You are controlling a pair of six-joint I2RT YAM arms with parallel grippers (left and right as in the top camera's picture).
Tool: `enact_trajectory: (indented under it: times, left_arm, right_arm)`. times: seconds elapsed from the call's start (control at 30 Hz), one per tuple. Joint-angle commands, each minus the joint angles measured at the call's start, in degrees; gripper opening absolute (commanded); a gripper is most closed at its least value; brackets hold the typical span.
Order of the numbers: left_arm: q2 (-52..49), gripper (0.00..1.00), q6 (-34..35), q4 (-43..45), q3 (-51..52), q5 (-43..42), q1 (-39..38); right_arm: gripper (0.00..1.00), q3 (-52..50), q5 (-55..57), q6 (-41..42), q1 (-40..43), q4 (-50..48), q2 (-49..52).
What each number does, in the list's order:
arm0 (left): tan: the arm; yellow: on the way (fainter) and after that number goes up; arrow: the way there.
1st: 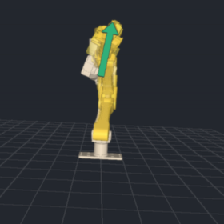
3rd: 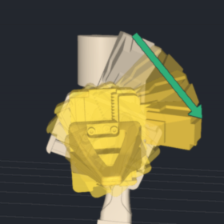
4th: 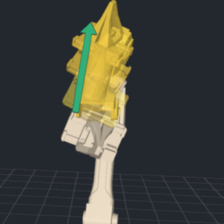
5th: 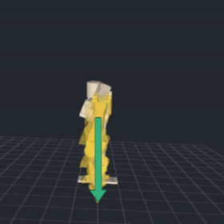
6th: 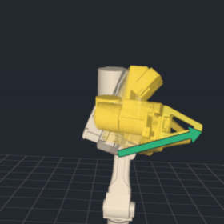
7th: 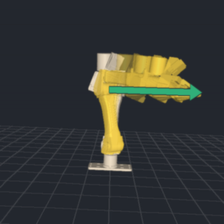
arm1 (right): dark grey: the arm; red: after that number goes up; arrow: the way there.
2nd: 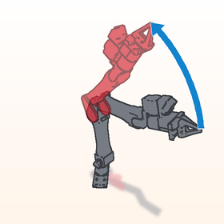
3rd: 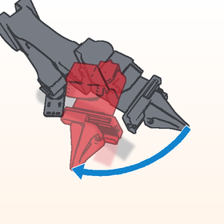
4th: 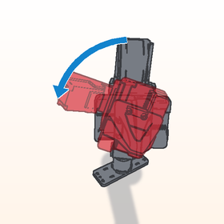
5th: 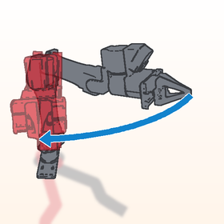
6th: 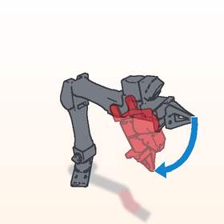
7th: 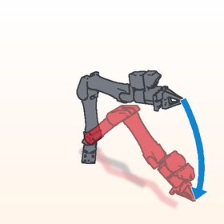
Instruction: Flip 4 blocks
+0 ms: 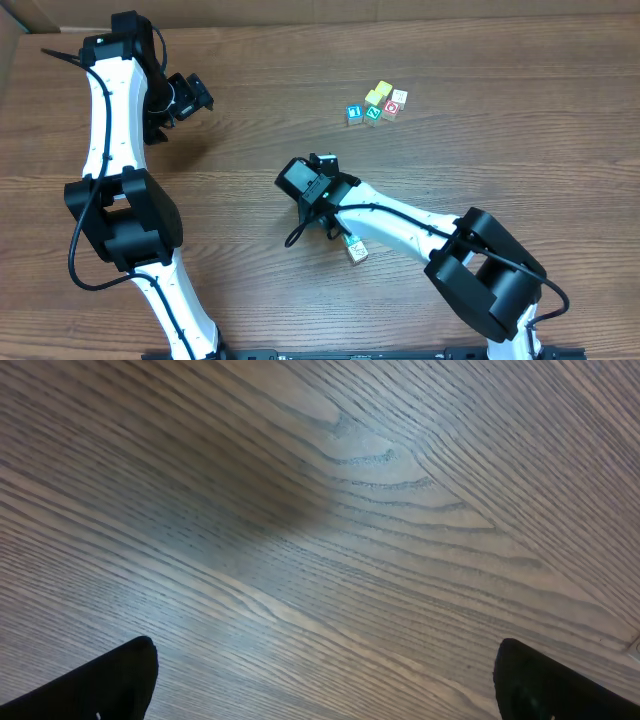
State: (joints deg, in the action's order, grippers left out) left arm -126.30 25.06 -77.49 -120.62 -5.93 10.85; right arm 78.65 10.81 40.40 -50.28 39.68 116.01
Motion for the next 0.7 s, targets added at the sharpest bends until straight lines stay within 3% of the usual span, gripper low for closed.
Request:
enact_trajectory:
  times: [0.0, 0.67]
  left_arm:
    - [0.5, 1.0, -0.4, 0.2, 0.2, 0.2, -0.4]
    - [0.5, 1.0, -0.4, 0.2, 0.2, 0.2, -0.4]
  right_arm:
    - [0.04, 1.3, 2.2, -0.3, 1.8, -0.2, 0.1]
    - [0.04, 3.1, -2.1, -1.0, 2.8, 2.3, -3.7]
